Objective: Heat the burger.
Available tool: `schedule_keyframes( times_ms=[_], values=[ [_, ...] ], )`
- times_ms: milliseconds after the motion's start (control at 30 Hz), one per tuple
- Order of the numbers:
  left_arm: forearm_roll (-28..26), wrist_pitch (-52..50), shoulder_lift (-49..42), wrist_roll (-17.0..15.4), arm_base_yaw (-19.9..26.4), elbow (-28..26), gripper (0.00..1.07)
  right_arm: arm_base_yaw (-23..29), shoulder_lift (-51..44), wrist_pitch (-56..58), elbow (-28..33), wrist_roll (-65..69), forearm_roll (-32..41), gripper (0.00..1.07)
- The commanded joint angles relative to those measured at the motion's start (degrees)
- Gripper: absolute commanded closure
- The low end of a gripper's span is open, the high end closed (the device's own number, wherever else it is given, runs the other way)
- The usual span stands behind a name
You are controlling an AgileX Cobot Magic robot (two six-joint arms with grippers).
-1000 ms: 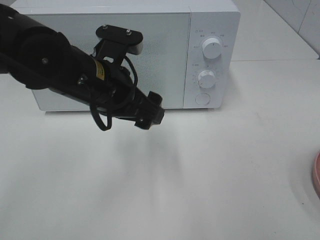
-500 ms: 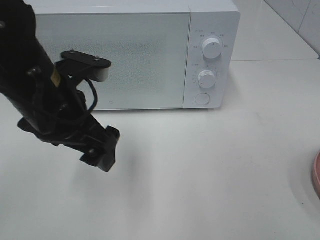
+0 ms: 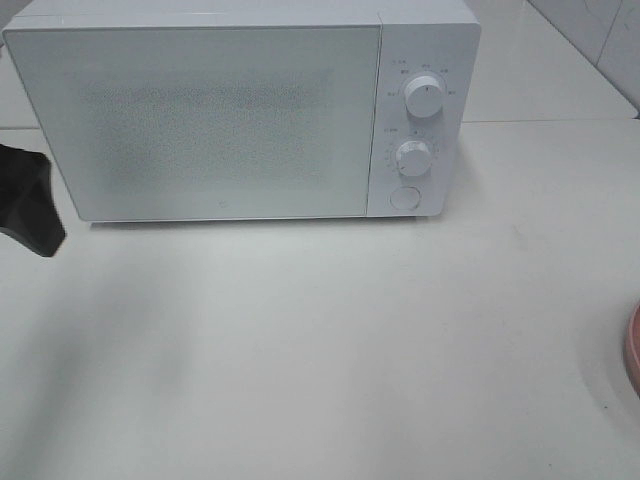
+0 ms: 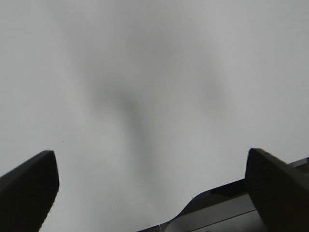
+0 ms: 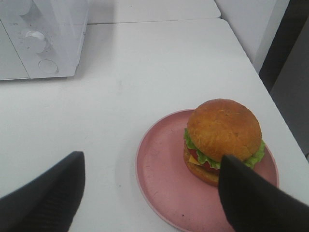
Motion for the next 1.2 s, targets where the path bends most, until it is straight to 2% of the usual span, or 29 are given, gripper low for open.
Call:
schedule_keyframes(
  times_ms=[33, 67, 133, 200, 367, 600, 833, 900, 1000, 1200],
  values=[
    [-1.03, 2.01, -2.01, 2.01, 4.24, 1.03, 0.09, -0.23, -1.49, -0.57, 0.11, -0.63, -0.06, 0.34],
    [-1.03, 2.64, -3.50, 2.64, 7.62, 1.95, 0.09, -0.23, -1.49, -0.57, 0.11, -0.63, -0.06, 0.34],
    [-1.03, 2.64, -4.41, 2.81, 9.40, 2.69, 0.09, -0.23, -1.49, -0.57, 0.11, -0.63, -0.06, 0.34],
    [-1.95, 1.95, -7.39, 2.58, 13.92, 5.04, 0.09, -0.23, -1.49, -0.57, 0.11, -0.63, -0.06, 0.34],
    [-2.75, 2.06, -13.52, 2.58, 18.39, 8.42, 0.09, -0.23, -1.49, -0.57, 0.11, -0.63, -0.06, 0.34],
    [-2.29, 2.23, -20.97, 2.58, 18.51, 13.46, 0.09, -0.23, -1.49, -0.57, 0.11, -0.63, -0.06, 0.34],
    [-1.38, 2.12, -31.11, 2.58, 18.51, 22.17, 0.09, -0.23, -1.49, -0.57, 0.11, -0.63, -0.06, 0.34],
    [-1.20, 1.78, -32.03, 2.58, 18.51, 23.09, 0.09, -0.23, -1.49, -0.57, 0.11, -0.63, -0.06, 0.34],
    [-1.20, -0.92, -38.10, 0.80, 18.51, 28.30, 0.09, -0.23, -1.49, -0.57, 0.11, -0.63, -0.06, 0.34],
    [-0.29, -0.11, -44.06, -0.92, 18.51, 30.02, 0.09, -0.23, -1.49, -0.57, 0.11, -0.63, -0.06, 0.34]
  ],
)
